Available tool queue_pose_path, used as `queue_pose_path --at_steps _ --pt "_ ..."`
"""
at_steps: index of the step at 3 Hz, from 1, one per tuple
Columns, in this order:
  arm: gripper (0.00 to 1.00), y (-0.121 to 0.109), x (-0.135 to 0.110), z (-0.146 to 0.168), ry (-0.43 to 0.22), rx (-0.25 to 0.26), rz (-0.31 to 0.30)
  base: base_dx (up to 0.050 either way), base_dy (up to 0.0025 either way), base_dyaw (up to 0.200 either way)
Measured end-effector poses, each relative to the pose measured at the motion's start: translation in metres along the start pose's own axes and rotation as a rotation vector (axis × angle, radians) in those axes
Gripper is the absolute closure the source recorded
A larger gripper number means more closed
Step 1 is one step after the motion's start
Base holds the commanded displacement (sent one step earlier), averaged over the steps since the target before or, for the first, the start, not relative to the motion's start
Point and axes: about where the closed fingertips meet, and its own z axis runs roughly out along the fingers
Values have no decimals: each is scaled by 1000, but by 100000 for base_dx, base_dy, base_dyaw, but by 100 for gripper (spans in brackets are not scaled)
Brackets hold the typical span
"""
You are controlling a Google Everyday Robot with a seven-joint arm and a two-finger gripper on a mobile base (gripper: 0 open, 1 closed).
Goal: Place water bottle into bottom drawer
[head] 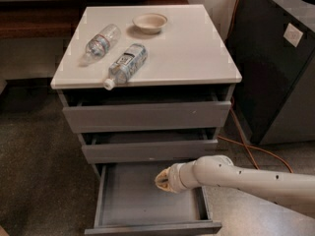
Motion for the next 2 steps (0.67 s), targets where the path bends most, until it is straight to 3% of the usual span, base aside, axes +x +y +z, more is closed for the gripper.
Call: queue_pose_path --at_steps 1,2 --pt "64 -17 -17 -29 47 -7 -65 0 0 0" --pt "33 -34 -45 -87 151 -60 -126 0 0 0"
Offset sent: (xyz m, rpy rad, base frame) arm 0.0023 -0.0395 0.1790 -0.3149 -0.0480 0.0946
